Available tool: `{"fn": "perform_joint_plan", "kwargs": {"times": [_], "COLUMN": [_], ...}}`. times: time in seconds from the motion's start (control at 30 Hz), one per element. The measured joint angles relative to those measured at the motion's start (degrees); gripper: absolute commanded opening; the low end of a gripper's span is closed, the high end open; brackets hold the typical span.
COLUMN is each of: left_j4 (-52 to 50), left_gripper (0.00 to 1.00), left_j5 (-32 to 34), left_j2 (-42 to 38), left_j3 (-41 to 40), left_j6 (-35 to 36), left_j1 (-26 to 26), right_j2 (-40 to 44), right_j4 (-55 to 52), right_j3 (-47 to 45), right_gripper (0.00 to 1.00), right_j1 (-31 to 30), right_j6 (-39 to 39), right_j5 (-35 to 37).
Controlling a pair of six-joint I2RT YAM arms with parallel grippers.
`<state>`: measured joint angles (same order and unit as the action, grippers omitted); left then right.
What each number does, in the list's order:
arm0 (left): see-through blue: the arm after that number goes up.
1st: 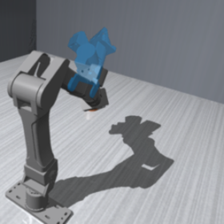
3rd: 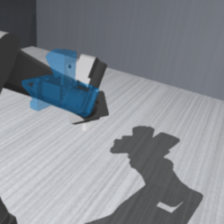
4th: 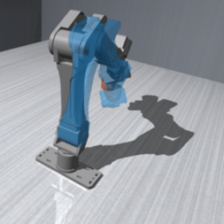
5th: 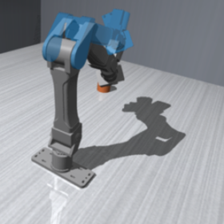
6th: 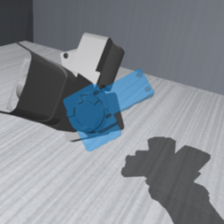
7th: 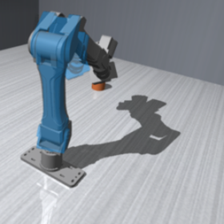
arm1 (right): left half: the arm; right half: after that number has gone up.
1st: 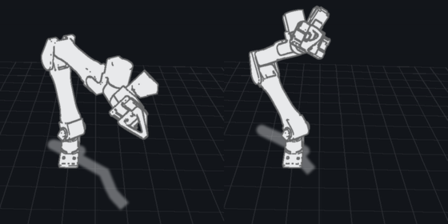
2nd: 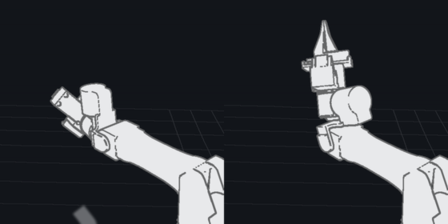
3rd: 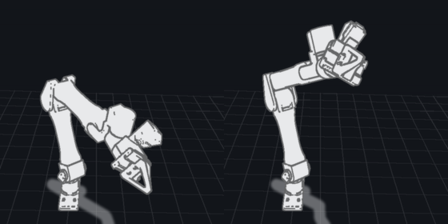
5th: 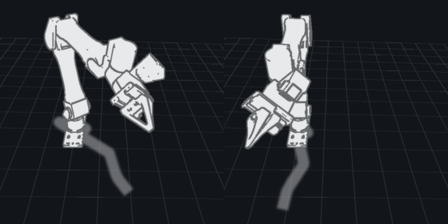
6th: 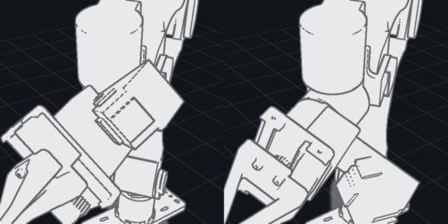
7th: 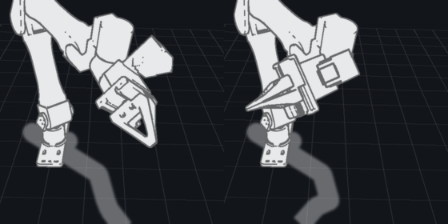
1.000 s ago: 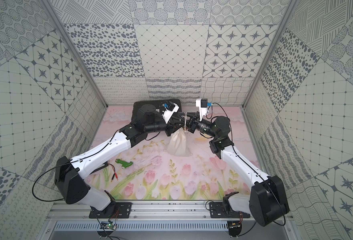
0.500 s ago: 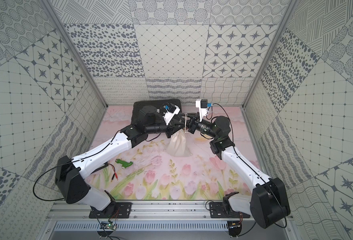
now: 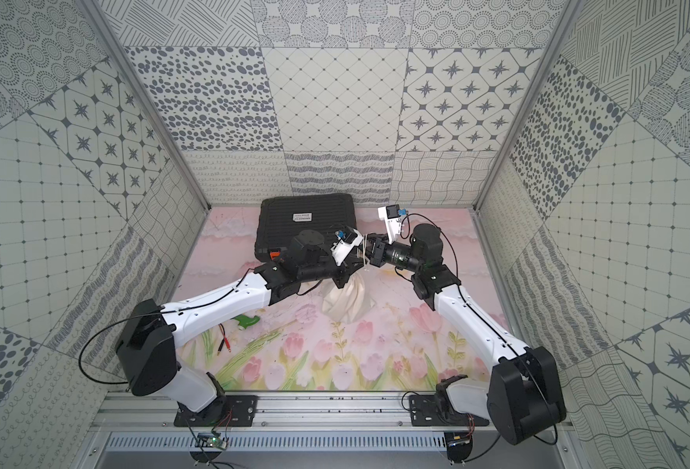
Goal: Close the soil bag
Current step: Frap the soil bag at the center of the board.
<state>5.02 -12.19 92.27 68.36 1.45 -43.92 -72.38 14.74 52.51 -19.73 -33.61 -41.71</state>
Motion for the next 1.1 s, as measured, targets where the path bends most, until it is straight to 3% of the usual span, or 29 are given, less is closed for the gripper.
{"fn": "perform_joint_plan", "kwargs": {"times": [0.63,1.1], "left_j4": [7.9,9.6], "left_gripper": [0.11,0.08], "left_j5": [5.4,7.8], "left_j2": [3.1,7.1], "left_j3": [-3.5,-2.2], "left_j6": [-0.8,-2.0], "left_j1": [-1.4,-2.8], "right_j2": [0.0,-0.2], "right_j4": [-4.0,-8.2], "right_j3": [0.0,0.0], "right_gripper": [0.00,0.00], "right_j1": [3.7,7.0], "right_j6": [-0.7,-3.1], "right_j5": [0.8,0.5]}}
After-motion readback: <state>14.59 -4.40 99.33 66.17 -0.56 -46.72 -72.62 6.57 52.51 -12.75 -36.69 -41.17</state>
